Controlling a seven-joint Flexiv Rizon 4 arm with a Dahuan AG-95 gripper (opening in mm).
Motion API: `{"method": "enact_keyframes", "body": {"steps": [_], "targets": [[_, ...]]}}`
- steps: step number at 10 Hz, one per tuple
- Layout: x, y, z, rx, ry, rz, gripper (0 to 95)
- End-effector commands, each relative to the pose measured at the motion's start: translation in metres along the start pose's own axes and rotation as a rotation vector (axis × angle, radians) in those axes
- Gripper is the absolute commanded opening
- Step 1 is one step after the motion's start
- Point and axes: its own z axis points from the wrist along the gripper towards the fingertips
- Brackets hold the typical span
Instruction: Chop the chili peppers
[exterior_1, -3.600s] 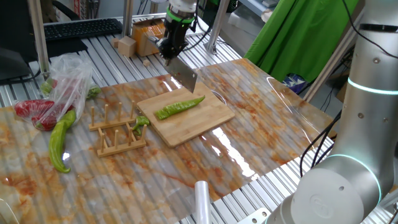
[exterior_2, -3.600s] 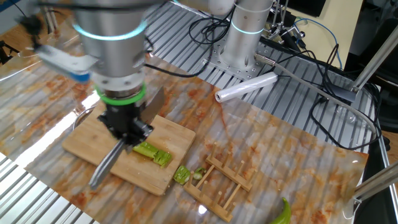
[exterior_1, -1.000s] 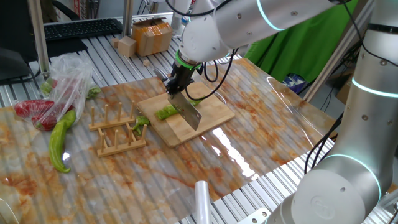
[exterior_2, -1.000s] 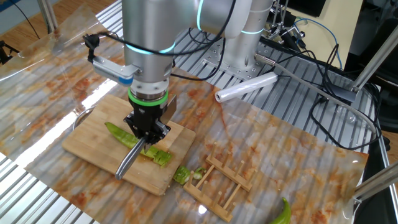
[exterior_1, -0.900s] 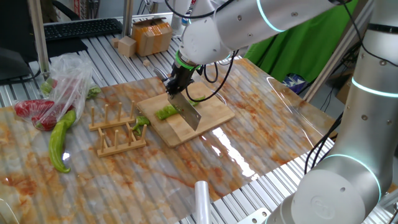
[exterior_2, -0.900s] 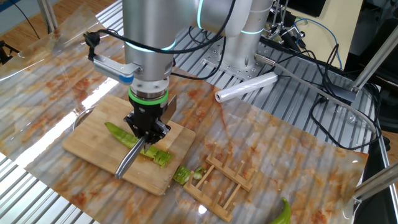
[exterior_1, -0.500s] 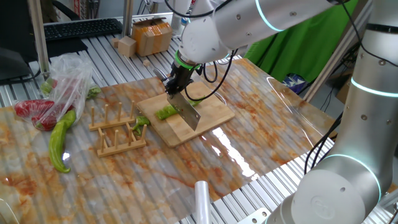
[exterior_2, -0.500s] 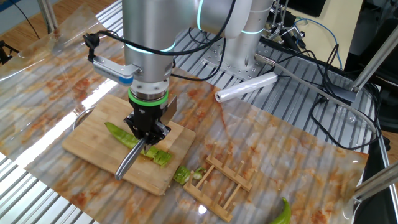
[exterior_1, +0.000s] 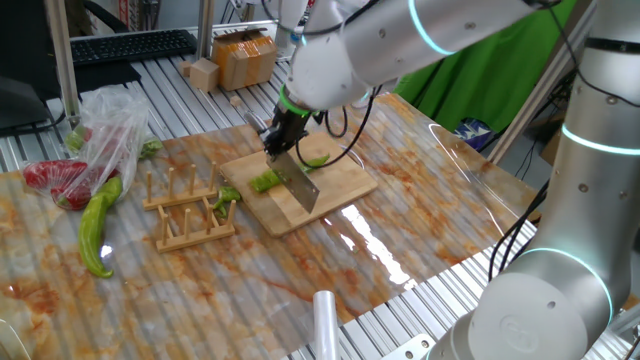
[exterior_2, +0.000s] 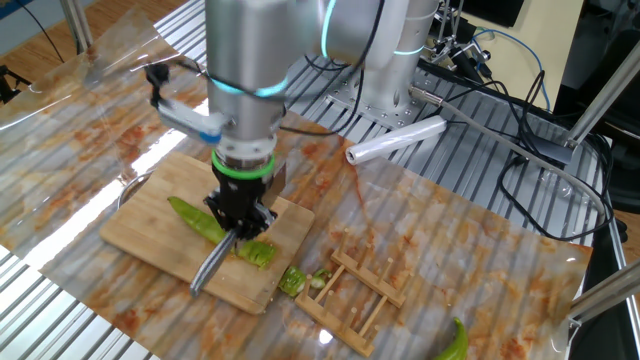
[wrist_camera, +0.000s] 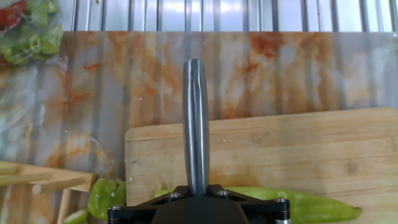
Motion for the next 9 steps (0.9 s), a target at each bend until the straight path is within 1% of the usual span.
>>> {"method": "enact_keyframes", "body": {"steps": [1, 2, 3, 5, 6, 8, 9], "targets": [[0.002, 0.001, 0.02, 0.0, -0.011, 0.011, 0.0], [0.001, 0.0, 0.014, 0.001, 0.002, 0.015, 0.0], [0.001, 0.0, 0.01, 0.0, -0.002, 0.016, 0.0], [0.001, 0.0, 0.01, -0.001, -0.001, 0.017, 0.0], [0.002, 0.0, 0.01, -0.01, -0.001, 0.026, 0.0], [0.003, 0.0, 0.008, -0.004, -0.003, 0.025, 0.0], [0.003, 0.0, 0.008, -0.008, -0.015, 0.032, 0.0]]}}
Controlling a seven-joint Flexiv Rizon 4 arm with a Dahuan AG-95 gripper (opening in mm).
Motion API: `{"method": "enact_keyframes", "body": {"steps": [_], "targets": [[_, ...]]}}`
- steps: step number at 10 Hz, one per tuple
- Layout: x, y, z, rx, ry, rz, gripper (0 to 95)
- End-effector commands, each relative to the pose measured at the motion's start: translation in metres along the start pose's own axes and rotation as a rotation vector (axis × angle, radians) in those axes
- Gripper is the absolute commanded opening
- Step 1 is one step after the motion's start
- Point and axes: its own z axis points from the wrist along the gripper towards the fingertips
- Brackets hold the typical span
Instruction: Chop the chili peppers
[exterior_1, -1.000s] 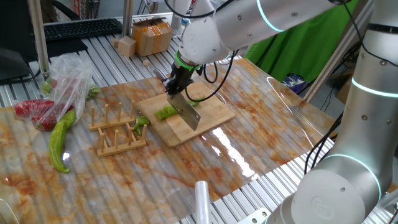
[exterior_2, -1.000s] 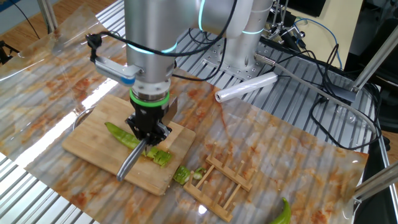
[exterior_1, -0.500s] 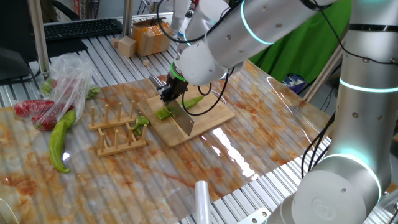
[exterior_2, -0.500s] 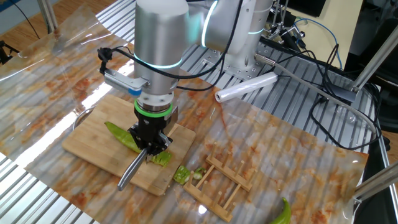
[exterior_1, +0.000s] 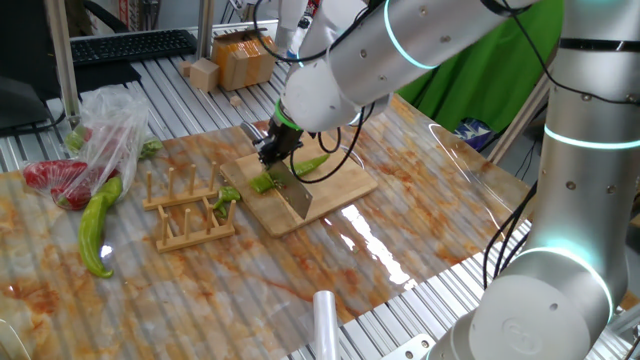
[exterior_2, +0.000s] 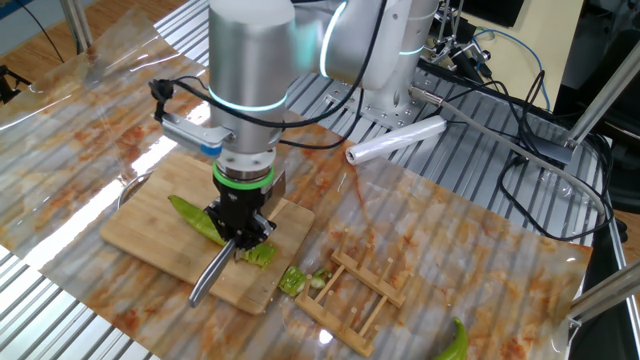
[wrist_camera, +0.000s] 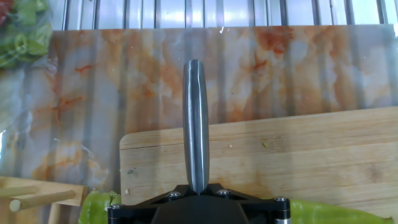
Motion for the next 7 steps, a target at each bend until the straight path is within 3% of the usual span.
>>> {"method": "enact_keyframes", "body": {"steps": [1, 4, 5, 7], "targets": [[0.0002, 0.0001, -0.0011, -0.014, -0.036, 0.009, 0.0], [0.0001, 0.0008, -0.0018, -0.031, -0.022, 0.022, 0.0], [0.0016, 0.0011, -0.0006, -0.039, -0.056, 0.04, 0.0], [0.0018, 0.0011, -0.0009, -0.049, -0.055, 0.047, 0.0]]}}
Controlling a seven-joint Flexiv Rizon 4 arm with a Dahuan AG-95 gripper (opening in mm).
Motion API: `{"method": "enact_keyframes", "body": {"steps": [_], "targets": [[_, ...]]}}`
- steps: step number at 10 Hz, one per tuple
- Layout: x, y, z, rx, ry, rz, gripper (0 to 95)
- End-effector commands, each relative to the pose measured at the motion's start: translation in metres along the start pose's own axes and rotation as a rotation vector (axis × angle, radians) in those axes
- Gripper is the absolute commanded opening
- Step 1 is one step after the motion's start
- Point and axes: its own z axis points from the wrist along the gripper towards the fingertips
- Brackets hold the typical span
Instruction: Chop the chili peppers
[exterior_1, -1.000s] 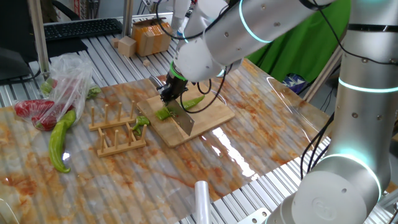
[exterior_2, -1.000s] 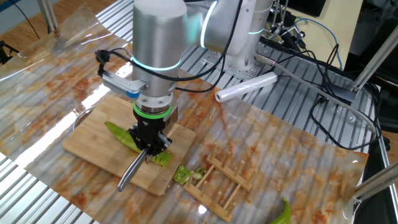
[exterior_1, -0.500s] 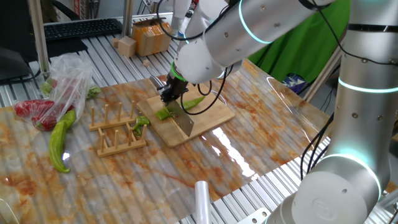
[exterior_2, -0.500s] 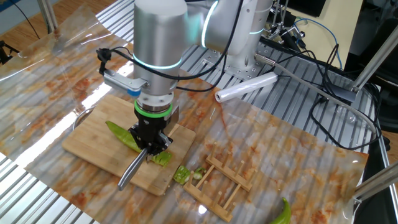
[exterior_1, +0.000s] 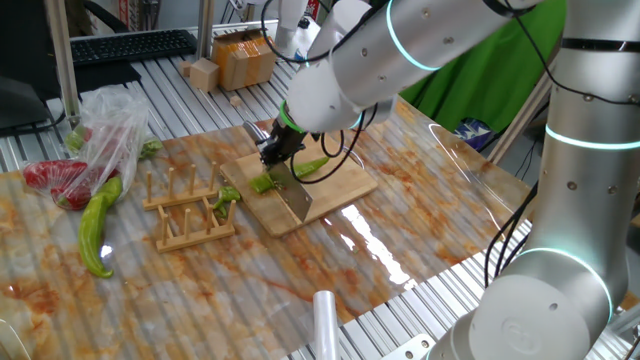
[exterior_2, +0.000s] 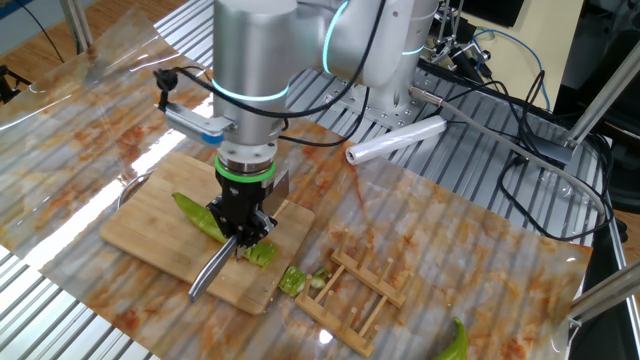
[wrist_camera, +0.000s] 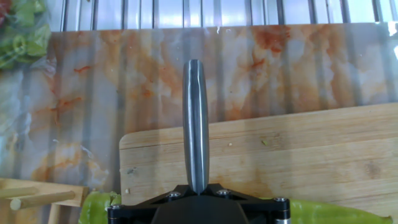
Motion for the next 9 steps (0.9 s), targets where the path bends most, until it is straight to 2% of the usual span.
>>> {"method": "enact_keyframes", "body": {"steps": [1, 3, 6, 9], "targets": [[0.001, 0.001, -0.002, 0.02, 0.001, -0.012, 0.0], [-0.001, 0.001, -0.008, 0.023, 0.031, -0.027, 0.0], [-0.001, 0.001, -0.008, 0.022, 0.044, -0.029, 0.0], [-0.002, 0.0, -0.012, 0.021, 0.057, -0.023, 0.0]]}}
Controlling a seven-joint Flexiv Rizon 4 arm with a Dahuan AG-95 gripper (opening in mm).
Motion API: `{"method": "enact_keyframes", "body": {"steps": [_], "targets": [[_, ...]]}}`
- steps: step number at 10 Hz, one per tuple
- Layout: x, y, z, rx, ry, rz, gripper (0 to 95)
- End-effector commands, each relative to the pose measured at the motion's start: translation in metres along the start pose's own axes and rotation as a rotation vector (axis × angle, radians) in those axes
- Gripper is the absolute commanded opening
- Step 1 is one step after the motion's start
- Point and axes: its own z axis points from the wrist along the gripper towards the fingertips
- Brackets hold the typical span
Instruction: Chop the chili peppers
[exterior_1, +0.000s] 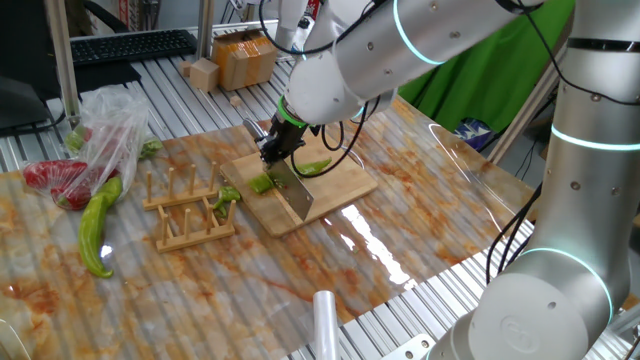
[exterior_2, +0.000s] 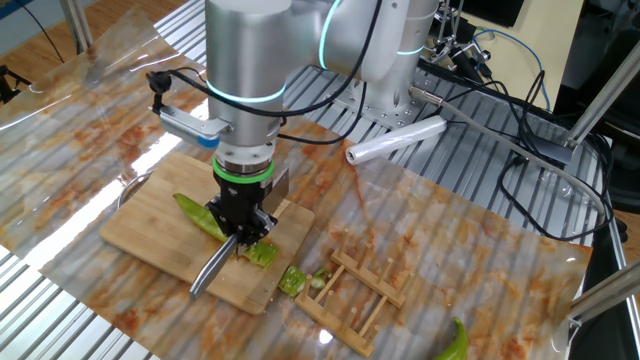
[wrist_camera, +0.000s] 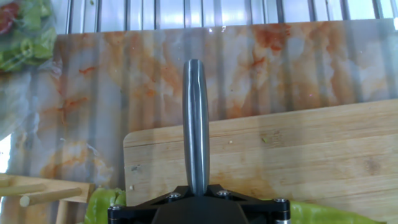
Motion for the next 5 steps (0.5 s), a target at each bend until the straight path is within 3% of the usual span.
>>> {"method": "enact_keyframes", "body": {"steps": [1, 5], "targets": [[-0.0005, 0.0005, -0.0079, -0.007, 0.007, 0.002, 0.0], [-0.0022, 0.0003, -0.0177, -0.002, 0.019, -0.002, 0.0]]}}
